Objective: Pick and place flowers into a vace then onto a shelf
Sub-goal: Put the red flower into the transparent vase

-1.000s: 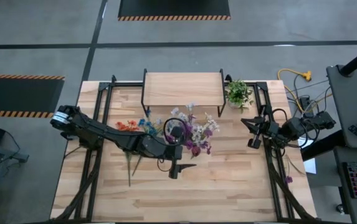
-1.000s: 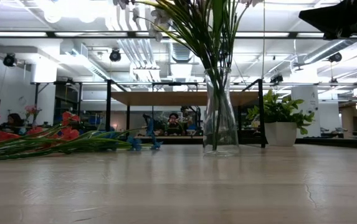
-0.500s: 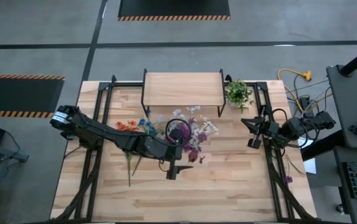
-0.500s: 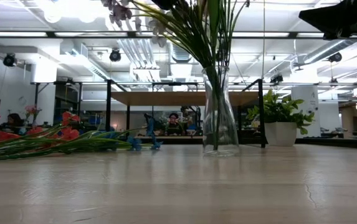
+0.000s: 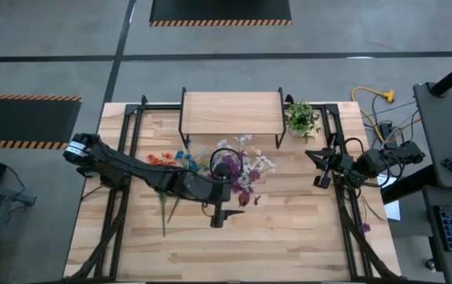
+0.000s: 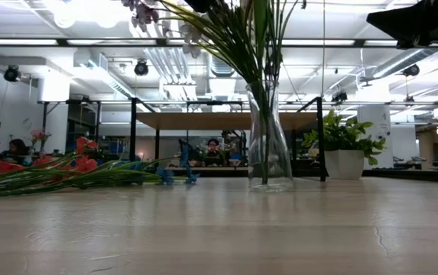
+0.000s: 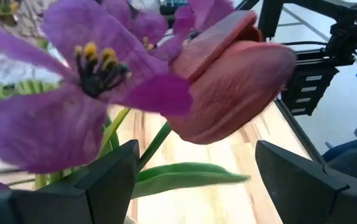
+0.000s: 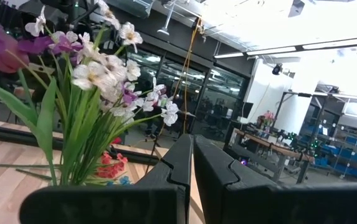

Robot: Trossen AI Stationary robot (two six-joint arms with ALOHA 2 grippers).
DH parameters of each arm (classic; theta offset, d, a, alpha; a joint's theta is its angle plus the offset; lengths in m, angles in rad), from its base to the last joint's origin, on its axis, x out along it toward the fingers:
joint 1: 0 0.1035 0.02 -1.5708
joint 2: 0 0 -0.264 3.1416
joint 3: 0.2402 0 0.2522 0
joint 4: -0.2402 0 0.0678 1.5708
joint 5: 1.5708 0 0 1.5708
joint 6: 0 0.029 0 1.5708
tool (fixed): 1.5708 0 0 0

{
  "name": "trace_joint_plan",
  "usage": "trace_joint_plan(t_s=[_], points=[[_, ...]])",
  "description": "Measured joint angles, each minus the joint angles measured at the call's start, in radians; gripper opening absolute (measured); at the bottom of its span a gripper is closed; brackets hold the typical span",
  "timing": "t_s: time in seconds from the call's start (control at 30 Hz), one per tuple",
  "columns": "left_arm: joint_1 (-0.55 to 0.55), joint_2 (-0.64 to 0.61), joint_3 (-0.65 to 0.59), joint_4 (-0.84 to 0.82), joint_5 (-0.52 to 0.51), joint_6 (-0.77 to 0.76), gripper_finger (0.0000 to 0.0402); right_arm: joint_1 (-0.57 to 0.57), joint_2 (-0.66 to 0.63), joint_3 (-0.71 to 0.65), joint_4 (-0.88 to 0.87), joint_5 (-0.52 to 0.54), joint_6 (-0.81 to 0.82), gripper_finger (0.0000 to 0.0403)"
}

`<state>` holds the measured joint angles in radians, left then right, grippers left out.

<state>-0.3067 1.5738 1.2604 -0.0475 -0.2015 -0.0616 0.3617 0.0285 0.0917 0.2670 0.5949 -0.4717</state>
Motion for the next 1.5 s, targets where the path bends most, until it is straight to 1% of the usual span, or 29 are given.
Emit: trace_joint_plan(t_s=[0.13,0.47,0.6,0.83,1.0,1.2,1.5], points=[[0.006,0.000,0.008,-0.024,-0.012,-0.015,0.0301,0.000,0.000,0.000,0.000,0.000,0.000,0.0009],[0.006,0.002,0.014,-0.021,-0.012,-0.011,0.0301,0.000,0.000,0.000,0.001,0.000,0.000,0.0009],[0.006,0.004,0.014,-0.029,0.009,-0.011,0.0301,0.000,0.000,0.000,0.001,0.000,0.000,0.0009],[0.006,0.001,0.029,-0.063,0.009,-0.011,0.0301,0.000,0.000,0.000,0.001,0.000,0.000,0.0009],[0.006,0.000,0.049,-0.131,-0.016,-0.012,0.0301,0.000,0.000,0.000,0.001,0.000,0.000,0.0009],[0.006,0.000,0.074,-0.129,-0.016,-0.005,0.0301,0.000,0.000,0.000,0.001,0.000,0.000,0.0009],[0.006,0.000,0.076,-0.136,-0.016,-0.003,0.0301,0.000,0.000,0.000,0.001,0.000,0.000,0.0009]])
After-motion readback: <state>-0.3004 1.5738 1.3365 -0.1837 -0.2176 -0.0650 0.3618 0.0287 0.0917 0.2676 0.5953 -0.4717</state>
